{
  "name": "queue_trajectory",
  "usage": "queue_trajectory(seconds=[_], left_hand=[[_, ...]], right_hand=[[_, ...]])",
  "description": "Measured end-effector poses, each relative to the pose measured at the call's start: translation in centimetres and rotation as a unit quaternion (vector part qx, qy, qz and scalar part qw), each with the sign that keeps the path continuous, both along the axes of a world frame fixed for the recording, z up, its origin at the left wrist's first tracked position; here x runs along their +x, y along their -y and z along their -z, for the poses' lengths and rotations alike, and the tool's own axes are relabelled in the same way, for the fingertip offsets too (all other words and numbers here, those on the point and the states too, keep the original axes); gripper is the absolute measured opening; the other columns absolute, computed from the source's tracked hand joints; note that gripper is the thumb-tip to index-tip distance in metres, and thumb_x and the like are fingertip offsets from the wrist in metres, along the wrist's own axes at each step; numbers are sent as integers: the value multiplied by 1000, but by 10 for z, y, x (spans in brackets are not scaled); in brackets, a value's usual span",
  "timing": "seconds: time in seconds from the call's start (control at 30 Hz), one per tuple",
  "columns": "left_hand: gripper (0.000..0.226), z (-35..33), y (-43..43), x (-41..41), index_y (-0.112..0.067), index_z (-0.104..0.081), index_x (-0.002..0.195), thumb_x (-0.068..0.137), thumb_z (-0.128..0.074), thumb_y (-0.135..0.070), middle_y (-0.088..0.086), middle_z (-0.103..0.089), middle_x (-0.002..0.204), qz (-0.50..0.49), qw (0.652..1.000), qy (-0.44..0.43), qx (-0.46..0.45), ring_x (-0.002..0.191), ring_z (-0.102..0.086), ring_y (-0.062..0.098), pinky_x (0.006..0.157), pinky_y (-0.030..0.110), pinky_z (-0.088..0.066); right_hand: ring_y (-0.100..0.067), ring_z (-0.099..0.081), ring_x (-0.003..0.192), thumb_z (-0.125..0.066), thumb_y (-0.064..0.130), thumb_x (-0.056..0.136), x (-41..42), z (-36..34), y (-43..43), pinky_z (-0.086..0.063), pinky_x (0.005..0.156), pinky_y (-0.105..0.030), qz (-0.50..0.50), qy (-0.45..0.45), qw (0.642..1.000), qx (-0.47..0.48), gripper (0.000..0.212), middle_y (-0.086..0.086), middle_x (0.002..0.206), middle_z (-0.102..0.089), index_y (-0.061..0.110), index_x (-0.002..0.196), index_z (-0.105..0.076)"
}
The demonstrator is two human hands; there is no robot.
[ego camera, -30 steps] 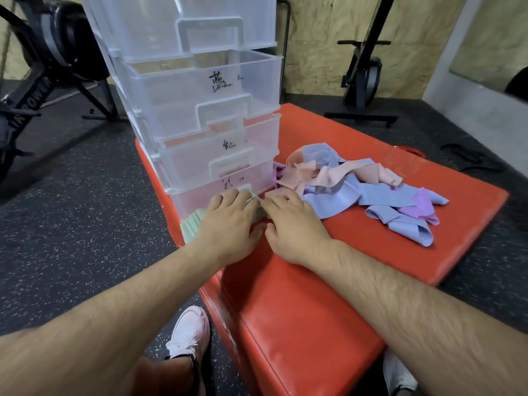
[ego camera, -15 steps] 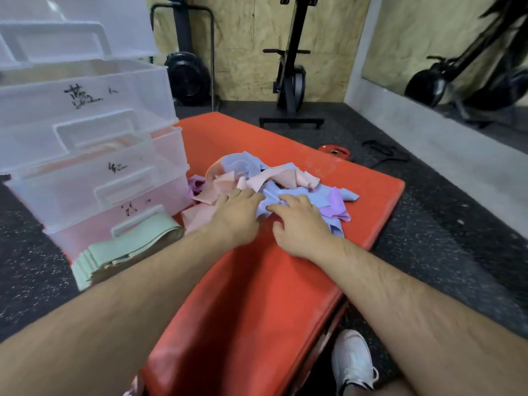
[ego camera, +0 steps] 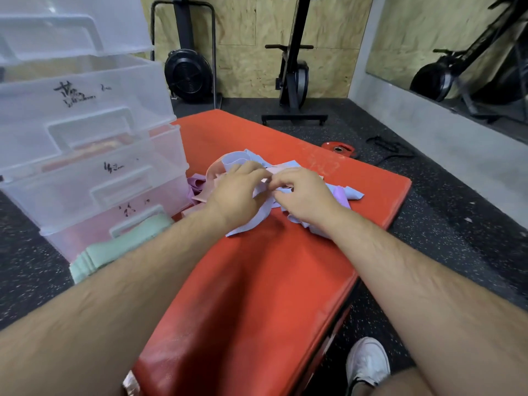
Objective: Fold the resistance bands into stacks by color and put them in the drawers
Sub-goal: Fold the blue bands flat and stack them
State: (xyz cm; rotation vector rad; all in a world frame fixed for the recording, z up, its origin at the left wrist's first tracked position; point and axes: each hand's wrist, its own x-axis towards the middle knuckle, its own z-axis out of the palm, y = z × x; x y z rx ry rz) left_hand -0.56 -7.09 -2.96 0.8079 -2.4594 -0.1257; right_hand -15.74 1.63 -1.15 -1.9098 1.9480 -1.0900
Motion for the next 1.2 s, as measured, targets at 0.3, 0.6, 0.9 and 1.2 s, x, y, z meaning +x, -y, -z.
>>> queue_trajectory(seconds=[0.3, 0.6, 0.9, 1.2], left_hand=[[17, -54, -56, 36, -21, -61, 76, 91, -68, -25, -12, -56, 63, 4, 969, -197, 151, 55, -49, -2, 52, 15, -36], [19, -69, -73, 71, -10, -64, 85, 90, -69, -29, 14, -65, 81, -47, 879, -362, 308, 68, -58, 17, 59, 36, -54], [16, -32, -64, 120, -18, -58, 89, 92, -68, -29, 10, -66, 88, -161, 778, -434, 425, 58, -63, 19, 57, 37, -49], [22, 25, -82, 147, -15, -58, 74, 88, -74, -20, -3, -47, 59, -178, 847, -302, 399, 46, -40, 4, 42, 15, -32]], right_hand=[[-19, -62, 95, -68, -9, 82, 38, -27, -39, -53, 70, -25, -65, 308, 949, -2, 43, -12, 110, -62, 13, 113, -47], [-12, -58, 73, -78, 26, 85, 46, -36, -47, -45, 65, -30, -124, 219, 961, 113, 29, -7, 77, -62, 5, 96, -62], [-18, -68, 80, -85, 38, 74, -7, -26, -76, -45, 70, -36, -93, 99, 938, 319, 39, 11, 83, -74, 27, 107, -69], [-8, -59, 83, -80, 34, 82, -28, 8, -95, -47, 80, -27, -17, 31, 951, 308, 19, 7, 85, -66, 24, 95, -73]])
